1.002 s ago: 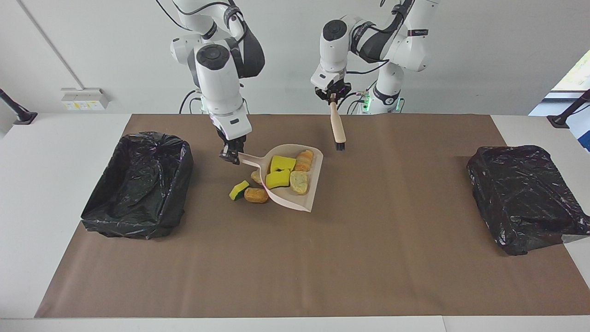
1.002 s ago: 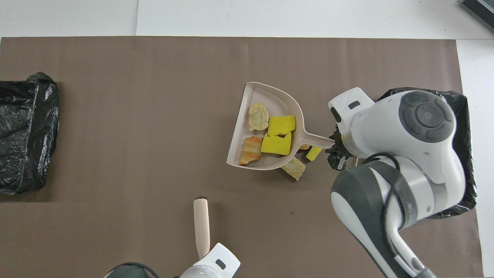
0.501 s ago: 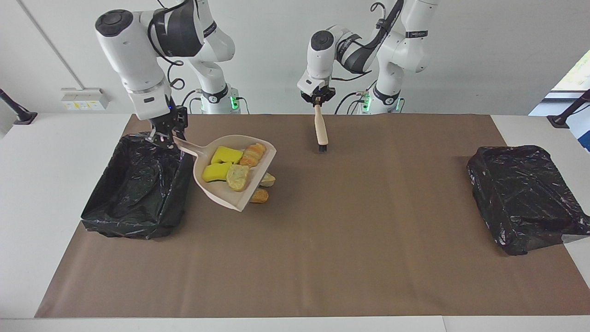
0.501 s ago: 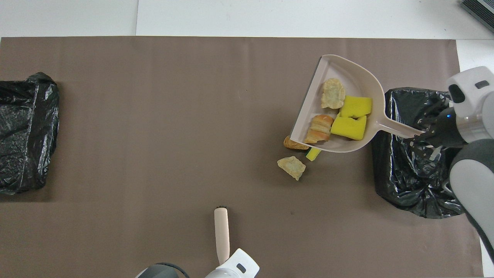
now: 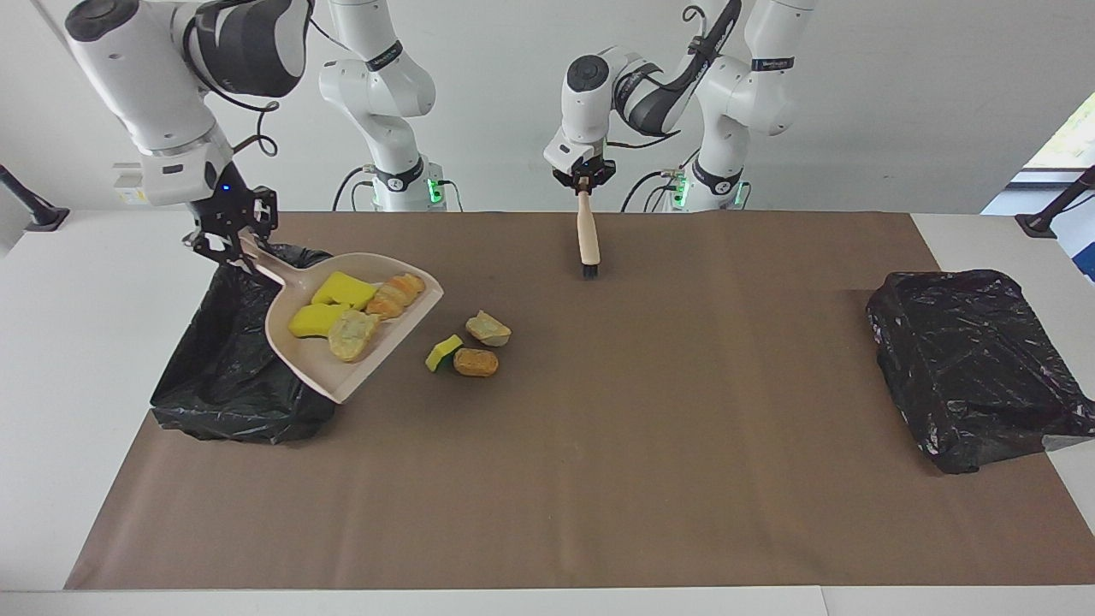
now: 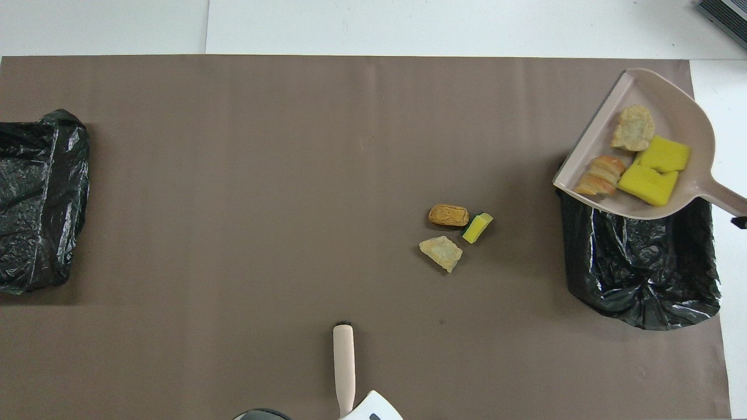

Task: Sweep and dump trash in bin
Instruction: 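Carry the loaded dustpan over the black bin with the right gripper, then tip the dustpan into the bin while the left gripper drops the brush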

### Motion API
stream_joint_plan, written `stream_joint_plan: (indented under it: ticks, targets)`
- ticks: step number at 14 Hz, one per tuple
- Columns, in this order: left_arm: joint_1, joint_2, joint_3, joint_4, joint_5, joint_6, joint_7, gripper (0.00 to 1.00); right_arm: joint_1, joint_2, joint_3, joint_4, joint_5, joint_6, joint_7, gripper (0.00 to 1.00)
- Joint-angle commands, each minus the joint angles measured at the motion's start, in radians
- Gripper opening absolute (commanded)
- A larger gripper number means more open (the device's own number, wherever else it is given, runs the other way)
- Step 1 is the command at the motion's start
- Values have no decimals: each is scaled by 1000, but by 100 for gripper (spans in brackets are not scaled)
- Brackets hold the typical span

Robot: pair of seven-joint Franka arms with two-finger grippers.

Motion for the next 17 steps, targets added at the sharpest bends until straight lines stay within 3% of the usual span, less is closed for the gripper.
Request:
stream_joint_plan:
  ticks: [1, 4, 5, 6, 7, 9, 10, 13, 17]
  targets:
    - [-19, -5, 14, -19, -16, 24, -16, 7, -63, -14, 11, 8, -130, -9, -137, 0]
    - [-13, 4, 14, -19, -16, 25, 3, 17, -109, -8, 11, -13, -291, 66, -294, 0]
    - [-15, 23, 14, -19, -16, 25, 0, 39, -119, 0, 11, -30, -346, 107, -316, 0]
    - [-13, 30, 14, -19, -15, 24, 9, 42, -122, 9, 13, -45, -403, 150, -317, 0]
    - [-13, 32, 16, -18, -15, 16, 10, 67, -120, 18, 13, -53, -454, 175, -318, 0]
    - [-1, 46, 19, -4, -15, 10, 6, 96, -116, 40, 13, -57, -540, 208, -318, 0]
    - [17, 47, 19, 7, -12, 5, 12, 100, -116, 49, 13, -64, -572, 234, -318, 0]
    - [141, 46, 24, 109, 5, -86, 105, 100, -103, 56, 17, -76, -678, 269, -319, 0]
    - [292, 38, 25, 272, 140, -198, 216, 100, -38, 58, 27, -76, -794, 256, -324, 0]
